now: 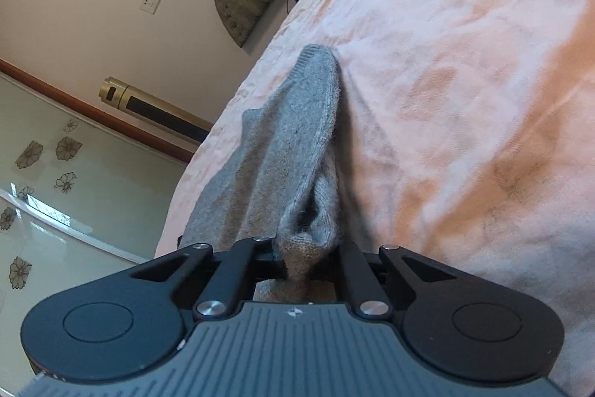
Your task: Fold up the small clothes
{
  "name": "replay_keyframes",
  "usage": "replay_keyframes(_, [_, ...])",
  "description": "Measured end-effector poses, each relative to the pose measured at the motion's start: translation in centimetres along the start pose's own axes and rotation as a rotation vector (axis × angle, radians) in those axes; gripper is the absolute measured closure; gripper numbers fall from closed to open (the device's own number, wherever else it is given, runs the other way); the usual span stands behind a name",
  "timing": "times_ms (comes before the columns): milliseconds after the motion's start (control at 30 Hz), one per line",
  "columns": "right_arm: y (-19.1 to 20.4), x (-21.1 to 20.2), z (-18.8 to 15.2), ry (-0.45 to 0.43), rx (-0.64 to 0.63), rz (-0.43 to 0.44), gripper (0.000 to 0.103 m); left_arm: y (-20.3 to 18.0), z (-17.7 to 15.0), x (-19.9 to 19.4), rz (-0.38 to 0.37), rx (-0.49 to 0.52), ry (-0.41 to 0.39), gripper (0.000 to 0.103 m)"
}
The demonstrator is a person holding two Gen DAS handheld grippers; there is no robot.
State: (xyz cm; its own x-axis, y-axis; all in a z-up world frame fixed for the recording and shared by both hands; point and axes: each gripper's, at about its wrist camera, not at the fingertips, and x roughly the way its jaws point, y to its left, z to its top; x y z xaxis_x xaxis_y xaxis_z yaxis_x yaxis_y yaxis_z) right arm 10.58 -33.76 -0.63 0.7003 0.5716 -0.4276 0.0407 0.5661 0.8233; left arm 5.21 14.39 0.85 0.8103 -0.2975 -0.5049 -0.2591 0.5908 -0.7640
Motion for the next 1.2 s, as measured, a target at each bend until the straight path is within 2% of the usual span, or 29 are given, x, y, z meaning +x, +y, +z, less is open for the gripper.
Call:
replay_keyframes(133, [0.7, -2.9, -1.3, 0.032, -0.035, 0.041, 0.091, 0.3, -0.3, -4.3, -0.060, 0.007, -0.011, 0.098])
replay_keyframes(200, [0.6, -4.6, -2.6, 0.072, -0.038, 0.057, 0.091, 1.1, -0.9, -6.8, -0.066, 0.029, -0.018, 0.099])
replay_keyframes(367, [-0.9, -7.9, -5.9, 0.138, -0.001, 0.047, 0.091, 3.9, -3.7, -10.0, -0.001, 0.056, 0.044, 0.099])
replay_keyframes(500, [-2.3, -7.9, -7.0, 0.149, 0.059, 0.025, 0.087, 5.5, -4.1, -9.4, 0.016, 0.012, 0.063, 0.097])
replay_keyframes(567, [-2.2, -7.4, -6.8, 0.138, 0.075, 0.000, 0.080, 5.8, -3.7, -8.6, 0.031, -0.027, 0.087, 0.091])
replay_keyframes(600, [-1.9, -7.2, -6.8, 0.134, 0.079, 0.013, 0.074, 6.1, -3.5, -8.4, 0.021, -0.041, 0.095, 0.081])
replay_keyframes(633, [-1.7, -7.1, -6.7, 0.125, 0.084, 0.034, 0.060, 6.0, -3.2, -8.1, -0.001, -0.046, 0.089, 0.069])
replay_keyframes(667, [-1.5, -7.0, -6.6, 0.116, 0.087, 0.055, 0.050, 5.8, -3.2, -8.0, -0.019, -0.042, 0.070, 0.062])
replay_keyframes(700, [-1.2, -6.7, -6.5, 0.113, 0.086, 0.058, 0.048, 5.6, -3.2, -7.9, -0.026, -0.036, 0.046, 0.051])
replay_keyframes(733, [-1.0, -6.3, -6.4, 0.112, 0.083, 0.049, 0.047, 5.3, -3.2, -7.8, -0.022, -0.028, 0.022, 0.048])
replay_keyframes(767, [-0.8, -6.0, -6.4, 0.108, 0.079, 0.041, 0.049, 5.0, -3.1, -7.4, -0.005, -0.013, -0.002, 0.048])
replay_keyframes(800, [-0.7, -5.5, -6.4, 0.110, 0.077, 0.036, 0.052, 4.8, -3.2, -7.1, 0.016, 0.000, -0.023, 0.058])
replay_keyframes(833, [-0.5, -5.0, -6.4, 0.129, 0.072, 0.029, 0.072, 4.7, -3.1, -6.8, 0.049, 0.001, -0.031, 0.096])
replay_keyframes(867, [-0.6, -4.6, -6.6, 0.154, 0.069, 0.025, 0.090, 4.9, -3.0, -6.6, 0.060, -0.012, -0.024, 0.098])
replay_keyframes(933, [-0.2, -4.7, -6.9, 0.165, 0.032, 0.024, 0.090, 5.1, -3.1, -7.5, 0.044, -0.029, -0.052, 0.099])
replay_keyframes(1000, [0.5, -6.0, -6.8, 0.167, 0.013, 0.051, 0.090, 4.8, -3.4, -10.1, 0.004, 0.006, -0.078, 0.099])
replay_keyframes(1067, [0.8, -8.0, -6.8, 0.167, -0.011, 0.060, 0.090, 4.7, -4.0, -12.3, -0.008, 0.035, -0.069, 0.099])
replay_keyframes(1167, [-0.1, -9.3, -7.3, 0.211, -0.033, 0.025, 0.089, 5.8, -4.9, -13.8, 0.055, 0.122, -0.010, 0.099])
replay_keyframes(1200, [-0.6, -9.3, -7.6, 0.226, -0.029, -0.006, 0.085, 6.0, -5.0, -14.0, 0.078, 0.161, 0.006, 0.097])
